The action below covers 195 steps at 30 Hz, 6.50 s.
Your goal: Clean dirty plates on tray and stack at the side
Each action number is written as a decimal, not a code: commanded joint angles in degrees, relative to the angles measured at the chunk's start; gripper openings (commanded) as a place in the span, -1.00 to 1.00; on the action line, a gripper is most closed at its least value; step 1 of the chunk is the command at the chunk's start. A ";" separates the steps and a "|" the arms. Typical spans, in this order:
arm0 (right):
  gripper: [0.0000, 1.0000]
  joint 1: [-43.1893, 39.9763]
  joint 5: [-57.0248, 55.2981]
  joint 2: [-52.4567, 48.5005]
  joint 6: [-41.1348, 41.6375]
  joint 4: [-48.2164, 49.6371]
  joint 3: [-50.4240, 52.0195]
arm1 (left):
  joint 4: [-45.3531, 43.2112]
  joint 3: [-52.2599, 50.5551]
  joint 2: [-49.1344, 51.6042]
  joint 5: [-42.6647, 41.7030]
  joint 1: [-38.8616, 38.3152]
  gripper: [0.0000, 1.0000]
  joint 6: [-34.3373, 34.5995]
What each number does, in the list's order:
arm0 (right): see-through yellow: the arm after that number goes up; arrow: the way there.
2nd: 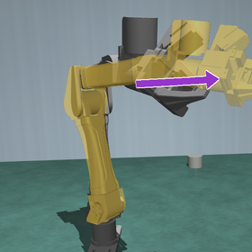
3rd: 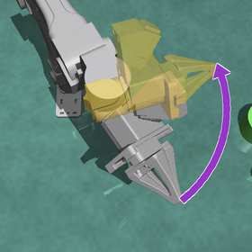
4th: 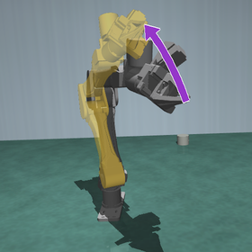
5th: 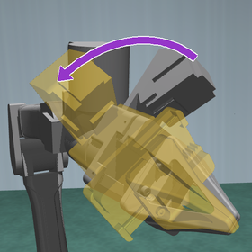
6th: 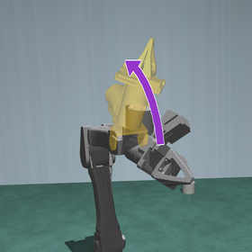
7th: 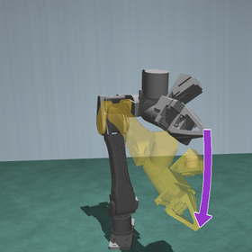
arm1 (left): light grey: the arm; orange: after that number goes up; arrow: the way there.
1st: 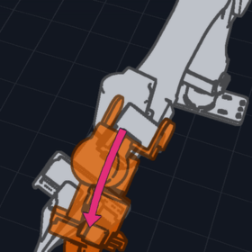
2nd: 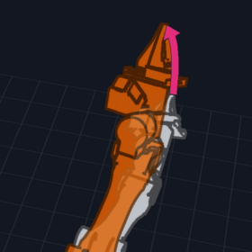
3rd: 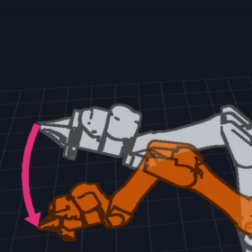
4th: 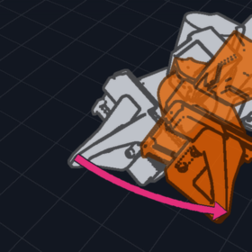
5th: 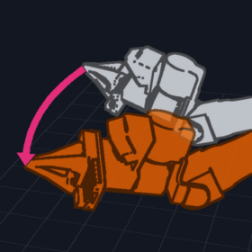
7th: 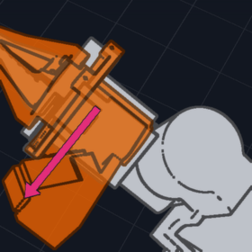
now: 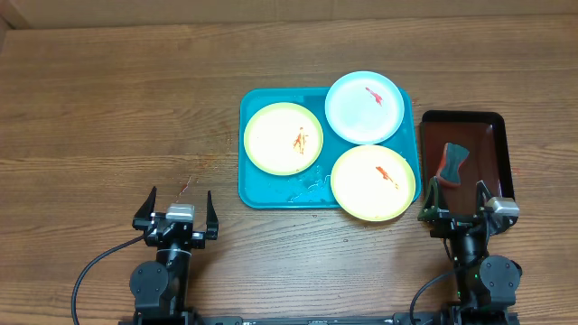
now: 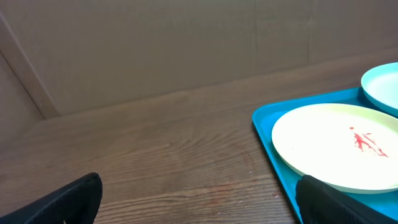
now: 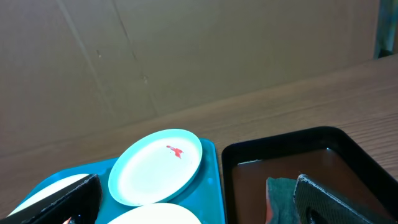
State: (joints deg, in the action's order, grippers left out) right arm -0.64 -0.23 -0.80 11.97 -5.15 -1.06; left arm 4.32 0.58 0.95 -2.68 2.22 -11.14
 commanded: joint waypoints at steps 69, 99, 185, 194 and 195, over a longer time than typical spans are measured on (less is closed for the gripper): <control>1.00 0.31 -0.11 0.63 0.00 0.35 0.61 | -0.13 -0.31 -0.66 -0.33 -0.48 0.99 -1.07; 1.00 0.26 2.38 -14.99 -0.02 -15.47 -26.73 | 15.19 41.24 38.53 -13.00 -0.52 1.00 8.59; 0.57 -20.33 14.80 -85.53 -3.04 -59.89 -76.11 | 44.50 80.76 113.20 5.01 -18.01 -0.29 45.00; 0.57 -20.33 14.80 -85.53 -3.06 -59.69 -76.11 | 40.06 76.98 113.20 1.49 -18.01 -0.30 45.00; 0.57 -20.33 14.78 -85.53 -3.04 -59.69 -76.11 | 39.71 76.65 113.20 1.14 -18.01 -0.31 45.00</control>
State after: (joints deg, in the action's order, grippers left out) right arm -20.97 14.79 -86.65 9.17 -65.19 -75.59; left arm 45.08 78.98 113.67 0.56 -15.73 32.93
